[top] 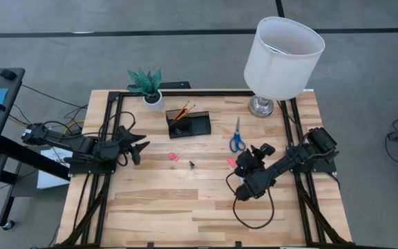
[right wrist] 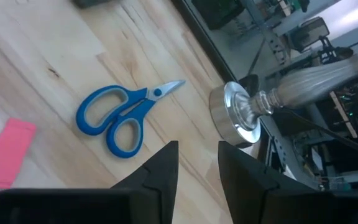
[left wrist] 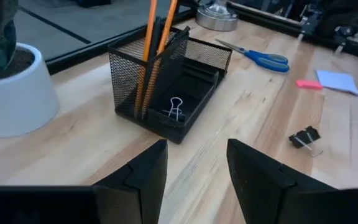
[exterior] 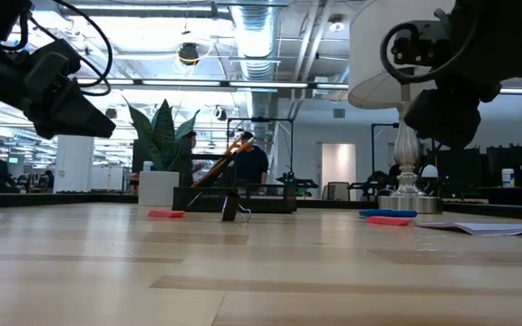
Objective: Pick and place office supplies into organizer
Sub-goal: Put the black binder clip into the black desk organizer
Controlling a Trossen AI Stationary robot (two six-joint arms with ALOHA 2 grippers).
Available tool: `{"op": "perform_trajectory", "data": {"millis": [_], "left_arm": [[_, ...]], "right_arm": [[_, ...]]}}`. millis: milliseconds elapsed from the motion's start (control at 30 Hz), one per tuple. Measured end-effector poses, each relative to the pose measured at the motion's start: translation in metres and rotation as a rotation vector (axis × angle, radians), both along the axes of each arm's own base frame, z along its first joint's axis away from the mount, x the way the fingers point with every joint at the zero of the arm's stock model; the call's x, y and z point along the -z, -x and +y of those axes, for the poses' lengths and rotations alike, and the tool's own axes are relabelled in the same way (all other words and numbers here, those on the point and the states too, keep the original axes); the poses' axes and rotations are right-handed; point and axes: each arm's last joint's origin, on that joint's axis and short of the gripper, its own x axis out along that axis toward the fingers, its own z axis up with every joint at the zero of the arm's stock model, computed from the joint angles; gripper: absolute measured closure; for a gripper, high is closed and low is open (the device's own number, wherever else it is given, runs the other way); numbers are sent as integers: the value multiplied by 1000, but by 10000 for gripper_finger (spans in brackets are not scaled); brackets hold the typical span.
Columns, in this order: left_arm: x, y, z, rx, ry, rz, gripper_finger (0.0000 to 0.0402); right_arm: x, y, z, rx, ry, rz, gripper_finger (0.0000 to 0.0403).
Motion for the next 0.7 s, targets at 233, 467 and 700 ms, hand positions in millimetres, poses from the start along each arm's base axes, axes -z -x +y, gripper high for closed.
{"op": "perform_trajectory", "data": {"millis": [233,467,700], "left_arm": [[-1,-7,-8,246,94,4,242],[1,-34,-20,490,-20,48,242],[12,-68,-29,606,-249,256,242]], "right_arm": [[1,-3,-4,15,-7,-7,296],[2,-6,-6,21,-14,-27,296],[3,-7,-5,9,-24,-29,296]]}}
